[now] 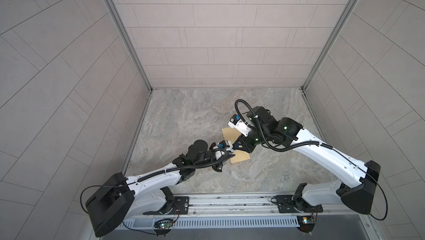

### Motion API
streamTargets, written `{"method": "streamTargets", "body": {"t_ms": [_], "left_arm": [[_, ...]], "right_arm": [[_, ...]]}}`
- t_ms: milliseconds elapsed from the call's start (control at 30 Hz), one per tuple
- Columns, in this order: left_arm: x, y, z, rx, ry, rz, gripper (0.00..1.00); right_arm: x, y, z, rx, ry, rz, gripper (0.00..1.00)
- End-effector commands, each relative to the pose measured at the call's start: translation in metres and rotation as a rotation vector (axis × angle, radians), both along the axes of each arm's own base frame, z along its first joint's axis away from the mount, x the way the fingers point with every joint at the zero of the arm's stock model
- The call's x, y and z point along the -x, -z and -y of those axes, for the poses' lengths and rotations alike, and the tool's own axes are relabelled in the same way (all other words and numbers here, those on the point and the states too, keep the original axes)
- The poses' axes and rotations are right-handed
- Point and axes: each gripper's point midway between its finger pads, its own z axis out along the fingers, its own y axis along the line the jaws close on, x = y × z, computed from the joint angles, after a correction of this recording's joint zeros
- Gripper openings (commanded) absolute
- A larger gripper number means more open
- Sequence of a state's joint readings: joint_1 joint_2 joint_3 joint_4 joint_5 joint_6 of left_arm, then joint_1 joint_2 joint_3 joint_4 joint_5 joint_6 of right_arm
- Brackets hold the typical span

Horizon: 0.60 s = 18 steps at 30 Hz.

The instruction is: Place the letter into the envelope and seal it

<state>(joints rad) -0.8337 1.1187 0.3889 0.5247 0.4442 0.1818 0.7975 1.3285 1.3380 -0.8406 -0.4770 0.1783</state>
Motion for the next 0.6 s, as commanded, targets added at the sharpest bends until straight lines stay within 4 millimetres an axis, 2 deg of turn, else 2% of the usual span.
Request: {"method": "streamTargets", "body": {"t_ms": [0, 233, 367, 467, 567], "left_arm": [[-0.009, -0.063, 0.009, 0.17, -0.009, 0.105, 0.0], [-0.009, -0.067, 0.007, 0.195, -0.016, 0.095, 0.0], [-0.006, -0.069, 0.007, 0.201, -0.004, 0.099, 0.0], [-0.005, -0.07, 0.007, 0.207, 0.0, 0.105, 0.0], [-0.004, -0.071, 0.007, 0.217, 0.006, 0.11, 0.0]], "right_arm": [[0.024, 0.006, -0.006, 0.006, -0.104, -0.022, 0.12], [0.031, 0.019, -0.001, 0.078, -0.169, 0.0, 0.1], [0.028, 0.024, 0.004, 0.12, -0.167, 0.018, 0.09], [0.026, 0.014, -0.002, 0.066, -0.16, 0.04, 0.07], [0.019, -0.008, -0.006, -0.023, -0.121, 0.098, 0.04]]}}
